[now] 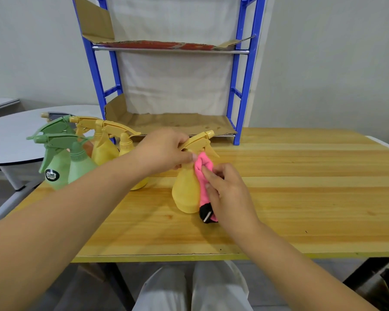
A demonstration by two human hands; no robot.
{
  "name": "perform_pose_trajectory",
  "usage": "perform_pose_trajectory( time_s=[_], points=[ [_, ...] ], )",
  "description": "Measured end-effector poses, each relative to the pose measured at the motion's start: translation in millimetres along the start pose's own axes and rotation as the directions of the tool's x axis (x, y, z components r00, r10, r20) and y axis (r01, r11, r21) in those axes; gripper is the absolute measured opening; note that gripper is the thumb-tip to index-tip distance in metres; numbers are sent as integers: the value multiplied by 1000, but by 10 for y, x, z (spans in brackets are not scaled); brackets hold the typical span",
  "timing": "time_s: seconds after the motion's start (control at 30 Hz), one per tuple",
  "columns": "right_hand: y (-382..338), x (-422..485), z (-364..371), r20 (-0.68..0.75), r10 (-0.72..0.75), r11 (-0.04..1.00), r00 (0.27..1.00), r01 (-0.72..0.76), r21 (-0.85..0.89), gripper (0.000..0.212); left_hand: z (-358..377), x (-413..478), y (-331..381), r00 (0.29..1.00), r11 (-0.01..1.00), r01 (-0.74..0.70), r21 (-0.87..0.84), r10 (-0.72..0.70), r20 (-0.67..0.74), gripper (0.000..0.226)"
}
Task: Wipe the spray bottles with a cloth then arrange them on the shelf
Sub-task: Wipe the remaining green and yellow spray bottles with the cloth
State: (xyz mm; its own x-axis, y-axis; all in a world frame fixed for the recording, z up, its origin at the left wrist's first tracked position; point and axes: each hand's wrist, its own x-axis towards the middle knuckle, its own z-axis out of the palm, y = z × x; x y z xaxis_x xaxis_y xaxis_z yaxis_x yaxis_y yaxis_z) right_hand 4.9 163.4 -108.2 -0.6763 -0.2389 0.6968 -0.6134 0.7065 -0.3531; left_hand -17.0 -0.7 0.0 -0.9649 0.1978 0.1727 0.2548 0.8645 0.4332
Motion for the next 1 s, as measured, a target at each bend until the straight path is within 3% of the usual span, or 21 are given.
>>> perform_pose_trajectory(
  time_s=[0.07, 0.13, 0.2, 0.33, 0.53, 0.7, 0.87, 1.0],
  points=[
    [63, -48, 6, 95, 87, 996, 992, -90, 19, 44, -11, -64, -105, 999, 990, 48, -135, -48, -4, 14],
    [96, -80, -29, 230, 244, 958, 942, -271, 93, 36, -13, -152, -222, 995, 964, 81, -253, -92, -32, 10],
    [131, -65, -88, 278, 300, 936, 912, -338, 97, 28, 3, -267, -343, 987, 904, 125, -410, -154, -39, 10],
    [159, 67, -204, 108, 268, 963, 957, -271, 5, 34, 64, -501, -537, 963, 722, 200, -662, -270, -3, 13],
    [-105, 134, -12, 134, 177, 957, 975, -203, 209, 17, 104, -719, -687, 966, 740, 127, -660, -245, -89, 13],
    [-140, 32, 40, 25, 44, 977, 999, -48, 208, 26, 174, -826, -822, 944, 685, 140, -715, -309, -112, 10],
    [-169, -127, 105, 34, 22, 958, 999, -31, 284, 26, 319, -862, -847, 868, 510, 183, -840, -485, -105, 9],
    [-132, -171, 146, 13, -18, 975, 1000, 15, 223, 29, 377, -871, -795, 798, 237, 219, -946, -601, 35, 4]
  ],
)
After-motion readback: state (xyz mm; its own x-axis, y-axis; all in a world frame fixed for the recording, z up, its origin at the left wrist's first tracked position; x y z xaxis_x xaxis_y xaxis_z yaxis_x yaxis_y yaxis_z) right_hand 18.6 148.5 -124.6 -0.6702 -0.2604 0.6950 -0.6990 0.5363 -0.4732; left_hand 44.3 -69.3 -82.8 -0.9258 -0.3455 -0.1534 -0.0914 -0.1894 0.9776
